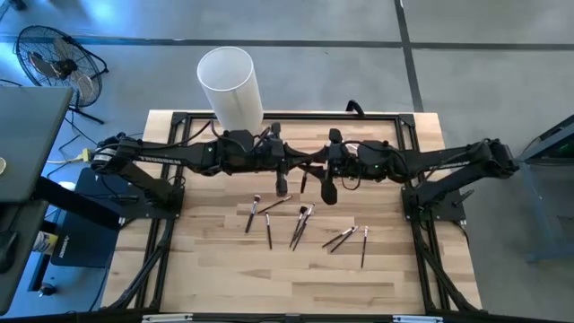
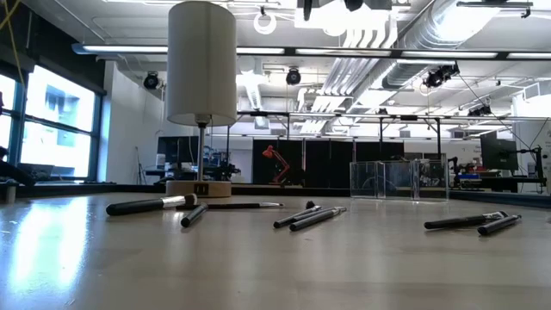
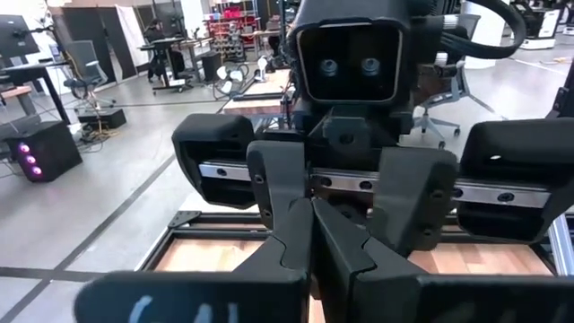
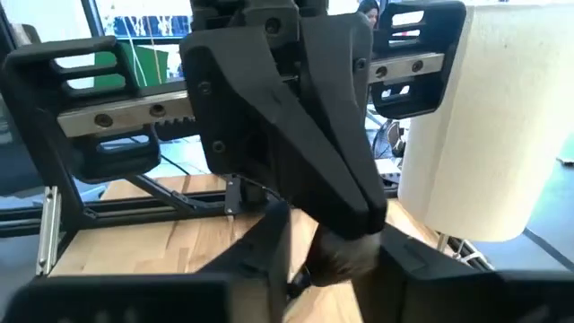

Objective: Put items in baskets/containers
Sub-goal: Put the powder brush into the transparent organizer

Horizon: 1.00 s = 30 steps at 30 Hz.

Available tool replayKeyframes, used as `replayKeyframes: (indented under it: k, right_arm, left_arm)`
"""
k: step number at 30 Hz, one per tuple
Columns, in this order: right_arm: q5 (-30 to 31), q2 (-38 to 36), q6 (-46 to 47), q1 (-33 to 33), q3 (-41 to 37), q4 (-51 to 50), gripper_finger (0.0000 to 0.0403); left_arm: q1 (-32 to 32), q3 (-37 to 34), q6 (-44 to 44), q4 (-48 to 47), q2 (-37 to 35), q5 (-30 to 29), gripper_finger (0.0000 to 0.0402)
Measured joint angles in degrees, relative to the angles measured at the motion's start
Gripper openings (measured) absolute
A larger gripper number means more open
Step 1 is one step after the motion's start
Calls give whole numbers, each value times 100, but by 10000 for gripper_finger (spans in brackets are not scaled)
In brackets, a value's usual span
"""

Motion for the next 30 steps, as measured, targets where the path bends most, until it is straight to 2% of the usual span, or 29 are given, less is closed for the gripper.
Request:
replayKeyframes:
  k: [5,9,15,20,24,27,30]
  right_arm:
    - [18,0,-37,-4,0,-27,17]
    - [-15,0,-83,-2,0,-88,22]
    - [-5,0,-72,0,0,-264,14]
    - [733,-126,-179,-12,-1,-753,14]
    - [1067,-627,29,-174,-360,-877,13]
    - [1392,-1220,149,-335,-958,-756,13]
    - [1798,-1874,167,-509,-1666,-525,13]
  left_arm:
    - [0,0,-2,-14,0,7,1]
    - [2,0,-2,-14,-1,-28,13]
    - [4,0,153,-112,-4,-287,77]
    - [2,0,102,-163,-56,-946,132]
    - [2,0,-605,-598,-375,-1058,143]
    - [2,-10,-919,-1169,-641,-782,137]
    - [-124,-300,-917,-1302,-956,-501,124]
